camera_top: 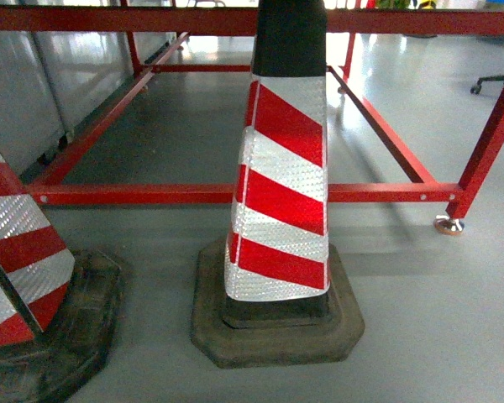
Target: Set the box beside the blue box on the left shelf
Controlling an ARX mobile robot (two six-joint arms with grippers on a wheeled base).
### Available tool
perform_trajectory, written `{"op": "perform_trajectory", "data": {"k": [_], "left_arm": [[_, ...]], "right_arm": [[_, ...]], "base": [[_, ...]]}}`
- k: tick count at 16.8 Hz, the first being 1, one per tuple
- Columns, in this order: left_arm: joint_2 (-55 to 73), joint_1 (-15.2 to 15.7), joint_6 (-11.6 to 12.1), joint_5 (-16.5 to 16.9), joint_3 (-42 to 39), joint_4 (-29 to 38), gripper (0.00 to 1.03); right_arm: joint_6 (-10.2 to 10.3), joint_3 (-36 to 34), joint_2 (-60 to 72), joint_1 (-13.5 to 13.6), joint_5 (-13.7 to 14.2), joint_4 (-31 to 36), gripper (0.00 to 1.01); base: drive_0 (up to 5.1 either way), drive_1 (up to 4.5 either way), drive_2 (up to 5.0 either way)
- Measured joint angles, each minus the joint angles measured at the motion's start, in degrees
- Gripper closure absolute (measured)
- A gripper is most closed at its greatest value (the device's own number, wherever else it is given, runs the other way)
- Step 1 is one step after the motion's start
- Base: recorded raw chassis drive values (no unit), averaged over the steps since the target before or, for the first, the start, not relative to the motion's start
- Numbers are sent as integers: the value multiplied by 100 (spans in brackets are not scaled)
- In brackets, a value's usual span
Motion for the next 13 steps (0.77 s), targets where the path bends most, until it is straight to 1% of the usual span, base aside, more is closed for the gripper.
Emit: {"op": "perform_trajectory", "data": {"k": [13], "left_arm": [[0,0,0,0,0,0,5]], "right_arm": [[0,0,0,0,0,0,3]], "base": [[0,0,0]]}}
